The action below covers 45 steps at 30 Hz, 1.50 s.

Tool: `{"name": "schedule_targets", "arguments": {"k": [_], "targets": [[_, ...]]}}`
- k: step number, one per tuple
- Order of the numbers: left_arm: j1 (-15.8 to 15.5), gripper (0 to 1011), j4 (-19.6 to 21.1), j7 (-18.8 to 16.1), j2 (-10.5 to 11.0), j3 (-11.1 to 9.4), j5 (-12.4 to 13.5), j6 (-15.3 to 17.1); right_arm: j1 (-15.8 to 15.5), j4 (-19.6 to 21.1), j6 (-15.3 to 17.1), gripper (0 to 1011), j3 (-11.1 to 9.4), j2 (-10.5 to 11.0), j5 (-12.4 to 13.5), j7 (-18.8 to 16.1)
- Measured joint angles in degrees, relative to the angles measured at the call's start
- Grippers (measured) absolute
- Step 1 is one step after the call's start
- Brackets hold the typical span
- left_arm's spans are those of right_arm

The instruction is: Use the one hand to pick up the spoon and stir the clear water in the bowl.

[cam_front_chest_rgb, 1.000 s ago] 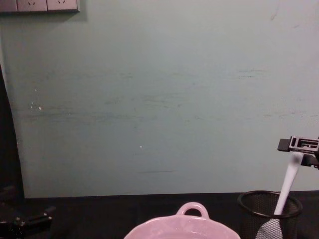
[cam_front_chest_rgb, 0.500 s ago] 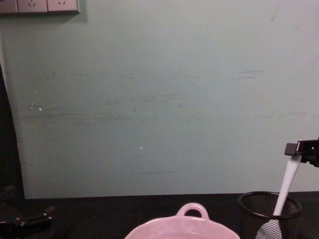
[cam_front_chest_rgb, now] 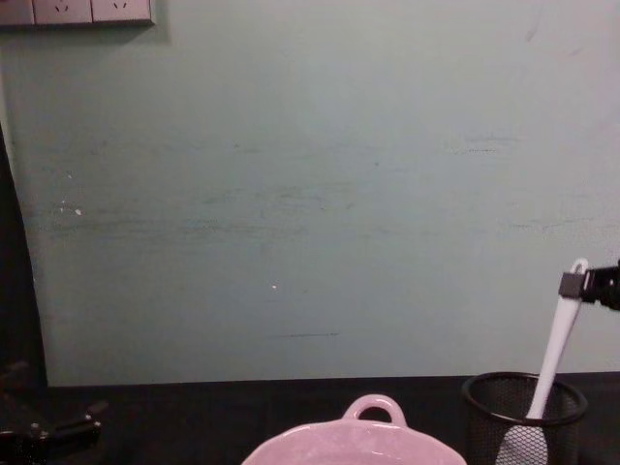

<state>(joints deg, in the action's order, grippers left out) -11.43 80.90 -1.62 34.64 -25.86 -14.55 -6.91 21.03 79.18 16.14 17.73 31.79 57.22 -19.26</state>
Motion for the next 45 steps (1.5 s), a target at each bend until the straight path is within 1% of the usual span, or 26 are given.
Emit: {"name": "schedule_targets", "arguments": {"k": [1,3,4,6,7,9,10,13,14,17,20,21,23,25,27,28,29,32,33,35,36,38,39,42,43,45], "targets": [[0.0,1011,0.0,0.0,0.0,0.0,0.0,0.0,-0.2,1.3,-1.0,114,0.4,0.8,-0.9,0.0],[0.0,1011,0.0,0.0,0.0,0.0,0.0,0.0,-0.5,2.9,-1.9,114,0.7,1.7,-1.9,0.0],[0.0,1011,0.0,0.0,0.0,0.0,0.0,0.0,-0.7,4.4,-2.6,114,0.9,2.4,-2.8,0.2],[0.0,1011,0.0,0.0,0.0,0.0,0.0,0.0,-0.8,6.1,-3.1,114,1.0,3.3,-3.9,0.4],[0.0,1011,0.0,0.0,0.0,0.0,0.0,0.0,-0.9,7.9,-3.4,114,1.0,4.2,-4.7,0.7],[0.0,1011,0.0,0.0,0.0,0.0,0.0,0.0,-0.9,9.8,-3.5,114,0.8,5.1,-5.6,1.1],[0.0,1011,0.0,0.0,0.0,0.0,0.0,0.0,-0.9,11.5,-3.5,114,0.6,6.0,-6.3,1.2],[0.0,1011,0.0,0.0,0.0,0.0,0.0,0.0,-0.6,13.9,-3.2,114,0.1,7.1,-6.9,1.2],[0.0,1011,0.0,0.0,0.0,0.0,0.0,0.0,-0.1,15.3,-2.7,114,-0.2,7.8,-7.0,1.2],[0.0,1011,0.0,0.0,0.0,0.0,0.0,0.0,1.2,17.2,-1.6,114,-0.8,8.4,-6.6,1.1],[0.0,1011,0.0,0.0,0.0,0.0,0.0,0.0,3.1,18.3,-0.3,114,-0.9,8.6,-5.7,0.5],[0.0,1011,0.0,0.0,0.0,0.0,0.0,0.0,3.1,18.3,-0.3,114,-0.9,8.6,-5.7,0.5],[0.0,1011,0.0,0.0,0.0,0.0,0.0,0.0,5.1,19.0,1.0,114,0.1,8.4,-4.7,-0.5],[0.0,1011,0.0,0.0,0.0,0.0,0.0,0.0,6.0,19.2,1.4,114,1.0,8.2,-4.5,-0.9],[0.0,1011,0.0,0.0,0.0,0.0,0.0,0.0,7.5,19.3,1.8,114,3.3,7.4,-4.5,-2.0],[0.0,1011,0.0,0.0,0.0,0.0,0.0,0.0,7.8,19.2,1.9,114,4.0,7.1,-4.5,-2.3],[0.0,1011,0.0,0.0,0.0,0.0,0.0,0.0,8.3,19.0,2.0,114,5.3,6.6,-4.6,-3.0],[0.0,1011,0.0,0.0,0.0,0.0,0.0,0.0,8.9,18.9,2.0,114,7.3,5.9,-5.0,-3.8],[0.0,1011,0.0,0.0,0.0,0.0,0.0,0.0,8.9,18.9,1.8,114,8.7,5.5,-5.4,-4.4],[0.0,1011,0.0,0.0,0.0,0.0,0.0,0.0,8.8,19.0,1.3,114,10.1,5.1,-5.9,-4.9],[0.0,1011,0.0,0.0,0.0,0.0,0.0,0.0,8.6,19.0,0.6,114,11.4,4.8,-6.8,-5.3],[0.0,1011,0.0,0.0,0.0,0.0,0.0,0.0,8.3,18.8,-0.4,114,12.5,4.4,-8.0,-5.6],[0.0,1011,0.0,0.0,0.0,0.0,0.0,0.0,8.0,18.4,-1.3,114,13.6,4.0,-9.2,-5.8],[0.0,1011,0.0,0.0,0.0,0.0,0.0,0.0,7.6,17.3,-3.3,114,14.9,3.3,-11.5,-6.2],[0.0,1011,0.0,0.0,0.0,0.0,0.0,0.0,7.4,16.5,-4.7,114,15.5,2.8,-13.0,-6.4],[0.0,1011,0.0,0.0,0.0,0.0,0.0,0.0,7.2,15.5,-6.1,114,16.2,2.2,-14.5,-6.7]]}}
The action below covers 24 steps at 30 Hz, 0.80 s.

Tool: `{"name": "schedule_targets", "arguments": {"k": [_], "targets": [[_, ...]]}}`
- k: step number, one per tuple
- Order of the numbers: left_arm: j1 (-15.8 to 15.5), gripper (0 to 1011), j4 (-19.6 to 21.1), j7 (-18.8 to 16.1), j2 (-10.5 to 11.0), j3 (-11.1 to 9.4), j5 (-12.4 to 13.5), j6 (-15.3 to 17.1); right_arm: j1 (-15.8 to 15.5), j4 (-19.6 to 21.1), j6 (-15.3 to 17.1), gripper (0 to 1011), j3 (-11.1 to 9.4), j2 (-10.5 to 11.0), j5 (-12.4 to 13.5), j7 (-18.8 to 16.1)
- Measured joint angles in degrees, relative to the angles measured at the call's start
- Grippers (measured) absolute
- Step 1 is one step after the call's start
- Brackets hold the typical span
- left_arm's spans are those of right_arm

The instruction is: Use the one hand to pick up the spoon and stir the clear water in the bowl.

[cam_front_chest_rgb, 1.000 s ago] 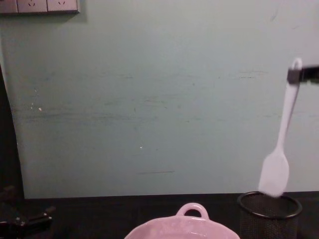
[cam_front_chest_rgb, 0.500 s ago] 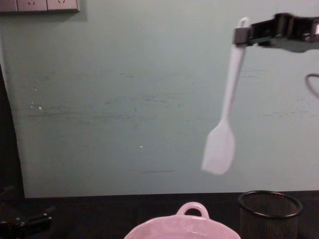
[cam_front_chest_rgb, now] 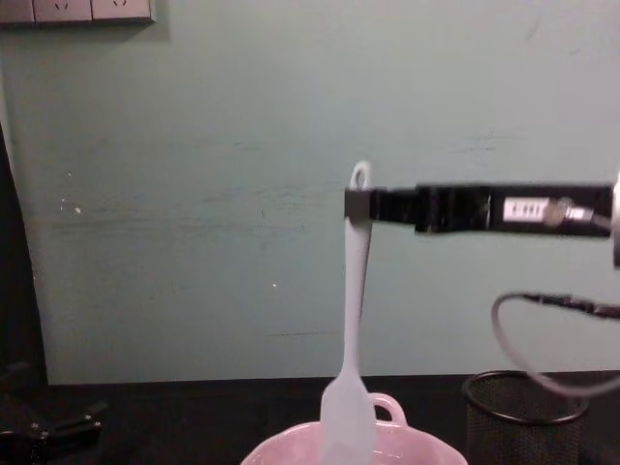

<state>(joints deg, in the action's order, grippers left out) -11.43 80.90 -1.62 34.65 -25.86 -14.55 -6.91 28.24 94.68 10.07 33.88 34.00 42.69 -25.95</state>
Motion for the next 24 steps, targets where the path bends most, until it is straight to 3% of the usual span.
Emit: {"name": "schedule_targets", "arguments": {"k": [7,17,24], "targets": [[0.0,1011,0.0,0.0,0.0,0.0,0.0,0.0,-0.6,-3.9,-3.8,114,1.5,-1.8,-4.7,-1.0],[0.0,1011,0.0,0.0,0.0,0.0,0.0,0.0,-1.1,-7.8,-5.5,114,2.3,-4.7,-6.7,-2.3],[0.0,1011,0.0,0.0,0.0,0.0,0.0,0.0,-0.7,-11.4,-8.2,114,2.5,-8.8,-8.2,-2.6]]}}
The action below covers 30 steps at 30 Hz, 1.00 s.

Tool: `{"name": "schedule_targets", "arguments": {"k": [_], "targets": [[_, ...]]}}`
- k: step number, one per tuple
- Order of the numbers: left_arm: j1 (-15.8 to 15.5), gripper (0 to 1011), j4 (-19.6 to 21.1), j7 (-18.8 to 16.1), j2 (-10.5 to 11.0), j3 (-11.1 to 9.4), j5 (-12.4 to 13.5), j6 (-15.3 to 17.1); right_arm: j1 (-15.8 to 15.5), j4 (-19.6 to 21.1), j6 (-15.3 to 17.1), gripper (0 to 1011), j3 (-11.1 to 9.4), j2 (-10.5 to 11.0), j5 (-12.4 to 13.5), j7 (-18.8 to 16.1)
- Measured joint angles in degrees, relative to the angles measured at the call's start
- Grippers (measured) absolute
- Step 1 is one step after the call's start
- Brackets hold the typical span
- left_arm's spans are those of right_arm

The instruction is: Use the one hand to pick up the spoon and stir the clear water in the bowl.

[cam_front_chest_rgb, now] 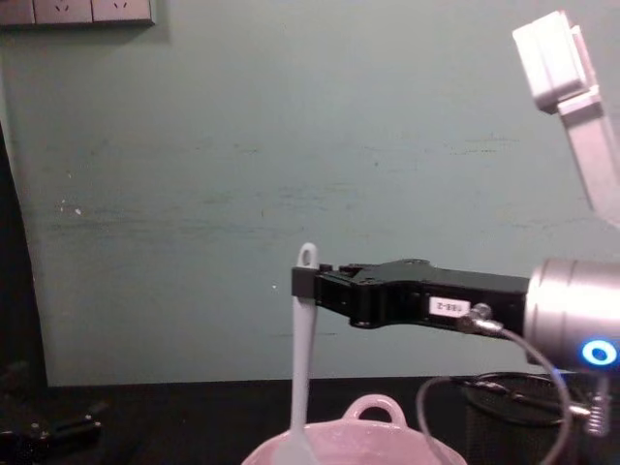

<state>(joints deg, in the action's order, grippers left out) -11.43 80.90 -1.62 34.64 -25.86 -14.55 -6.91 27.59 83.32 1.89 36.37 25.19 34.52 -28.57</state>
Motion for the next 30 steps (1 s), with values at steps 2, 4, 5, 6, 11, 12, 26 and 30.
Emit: {"name": "schedule_targets", "arguments": {"k": [2,4,5,6,11,12,26,30], "targets": [[0.0,1011,0.0,0.0,0.0,0.0,0.0,0.0,0.3,-1.1,-1.4,114,0.1,-1.3,-1.1,0.3],[0.0,1011,0.0,0.0,0.0,0.0,0.0,0.0,0.5,-2.1,-2.4,114,0.1,-2.1,-2.1,0.7],[0.0,1011,0.0,0.0,0.0,0.0,0.0,0.0,0.8,-3.0,-3.3,114,0.2,-2.9,-3.0,1.3],[0.0,1011,0.0,0.0,0.0,0.0,0.0,0.0,0.9,-3.4,-3.7,114,0.2,-3.3,-3.5,1.6],[0.0,1011,0.0,0.0,0.0,0.0,0.0,0.0,1.4,-5.9,-6.4,114,-0.2,-5.0,-6.8,4.2],[0.0,1011,0.0,0.0,0.0,0.0,0.0,0.0,1.4,-6.2,-6.7,114,-0.2,-5.2,-7.3,4.6],[0.0,1011,0.0,0.0,0.0,0.0,0.0,0.0,-0.7,-2.9,-4.8,114,-3.3,-2.3,-9.4,5.6],[0.0,1011,0.0,0.0,0.0,0.0,0.0,0.0,-2.3,-0.1,-2.9,114,-4.5,-0.7,-8.0,4.1]]}}
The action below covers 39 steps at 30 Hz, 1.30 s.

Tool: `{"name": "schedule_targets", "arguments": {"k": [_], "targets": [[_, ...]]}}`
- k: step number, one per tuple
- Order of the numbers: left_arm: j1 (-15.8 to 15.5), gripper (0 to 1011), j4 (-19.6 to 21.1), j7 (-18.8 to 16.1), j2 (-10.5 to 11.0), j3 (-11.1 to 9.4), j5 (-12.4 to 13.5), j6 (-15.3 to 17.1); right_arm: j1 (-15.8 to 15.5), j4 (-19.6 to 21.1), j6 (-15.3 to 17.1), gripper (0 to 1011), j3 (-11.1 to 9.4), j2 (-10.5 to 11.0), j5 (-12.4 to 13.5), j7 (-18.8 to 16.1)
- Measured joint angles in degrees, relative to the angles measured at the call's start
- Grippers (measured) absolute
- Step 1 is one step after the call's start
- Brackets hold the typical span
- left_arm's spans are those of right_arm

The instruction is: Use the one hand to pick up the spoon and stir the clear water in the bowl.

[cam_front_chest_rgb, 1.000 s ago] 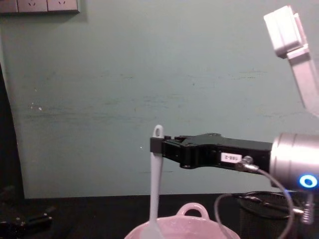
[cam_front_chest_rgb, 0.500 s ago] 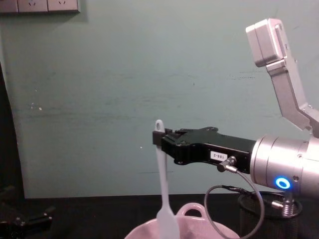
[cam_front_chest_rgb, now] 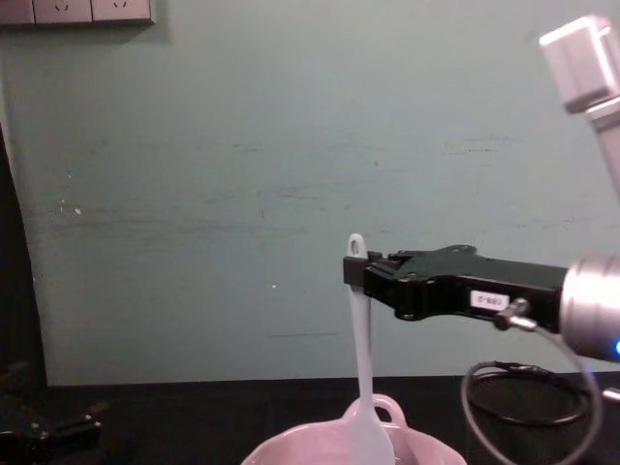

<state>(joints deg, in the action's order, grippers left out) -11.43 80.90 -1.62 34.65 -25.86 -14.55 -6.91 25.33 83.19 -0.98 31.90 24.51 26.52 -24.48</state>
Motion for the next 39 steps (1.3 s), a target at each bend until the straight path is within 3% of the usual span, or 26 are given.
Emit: {"name": "schedule_targets", "arguments": {"k": [4,10,21,26,29,39], "targets": [[0.0,1011,0.0,0.0,0.0,0.0,0.0,0.0,-2.1,3.7,2.3,114,-1.4,1.8,2.3,-2.4],[0.0,1011,0.0,0.0,0.0,0.0,0.0,0.0,-3.6,6.0,4.4,114,-2.3,2.3,4.6,-4.6],[0.0,1011,0.0,0.0,0.0,0.0,0.0,0.0,-2.6,3.0,4.8,114,-1.0,-1.5,6.3,-6.2],[0.0,1011,0.0,0.0,0.0,0.0,0.0,0.0,-1.5,-0.6,1.1,114,-0.4,-4.7,4.6,-5.3],[0.0,1011,0.0,0.0,0.0,0.0,0.0,0.0,-0.8,-3.2,-2.2,114,-0.6,-6.8,2.2,-3.4],[0.0,1011,0.0,0.0,0.0,0.0,0.0,0.0,-0.2,-6.8,-6.5,114,-2.1,-8.9,-3.8,1.7]]}}
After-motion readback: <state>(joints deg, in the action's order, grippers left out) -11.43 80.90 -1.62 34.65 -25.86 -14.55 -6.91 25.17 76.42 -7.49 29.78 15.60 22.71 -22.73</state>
